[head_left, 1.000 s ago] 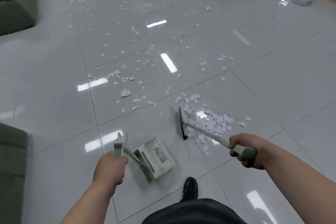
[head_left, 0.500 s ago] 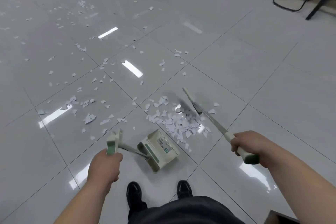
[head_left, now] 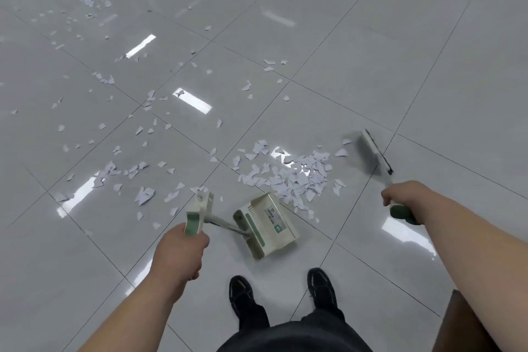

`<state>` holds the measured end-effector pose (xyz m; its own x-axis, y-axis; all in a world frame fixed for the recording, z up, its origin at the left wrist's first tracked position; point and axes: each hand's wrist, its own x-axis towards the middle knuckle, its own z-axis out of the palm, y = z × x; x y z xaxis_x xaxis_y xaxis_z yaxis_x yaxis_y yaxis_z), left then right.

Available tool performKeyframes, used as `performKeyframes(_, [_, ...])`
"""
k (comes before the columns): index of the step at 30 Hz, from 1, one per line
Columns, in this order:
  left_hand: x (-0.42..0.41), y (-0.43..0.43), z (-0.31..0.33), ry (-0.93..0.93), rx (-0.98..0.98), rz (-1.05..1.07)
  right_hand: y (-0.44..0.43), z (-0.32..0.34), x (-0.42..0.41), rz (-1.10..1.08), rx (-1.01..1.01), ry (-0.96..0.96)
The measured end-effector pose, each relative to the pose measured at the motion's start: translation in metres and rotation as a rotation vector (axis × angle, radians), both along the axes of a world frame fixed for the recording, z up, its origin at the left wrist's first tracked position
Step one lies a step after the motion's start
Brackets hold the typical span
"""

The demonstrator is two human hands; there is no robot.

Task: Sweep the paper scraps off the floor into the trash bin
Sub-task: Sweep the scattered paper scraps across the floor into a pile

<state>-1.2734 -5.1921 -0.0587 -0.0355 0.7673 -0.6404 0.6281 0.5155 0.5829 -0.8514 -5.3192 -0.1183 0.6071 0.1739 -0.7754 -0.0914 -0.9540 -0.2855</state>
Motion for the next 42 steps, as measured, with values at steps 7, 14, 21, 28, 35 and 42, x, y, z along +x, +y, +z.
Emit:
performKeyframes(7, [-0.047,0.039,-0.018,0.035,-0.04,-0.068,-0.003,-0.036,-0.1,-0.013,-0.048,0.126])
performKeyframes(14, [-0.078,0.07,-0.027,0.004,-0.091,-0.122,-0.02,0.016,-0.182,-0.053,0.036,0.225])
performKeyframes(21, [-0.107,0.083,-0.03,-0.032,-0.079,-0.167,-0.031,0.055,-0.201,-0.224,0.122,0.182])
performKeyframes(28, [-0.132,0.092,-0.032,-0.044,-0.058,-0.173,-0.012,0.036,-0.238,-0.424,0.046,0.184])
performKeyframes(35, [-0.153,0.093,-0.03,-0.031,-0.059,-0.143,0.035,0.026,-0.285,-0.516,0.015,0.293])
performKeyframes(42, [-0.167,0.087,-0.03,-0.019,-0.088,-0.04,0.098,0.024,-0.303,-0.456,0.126,0.446])
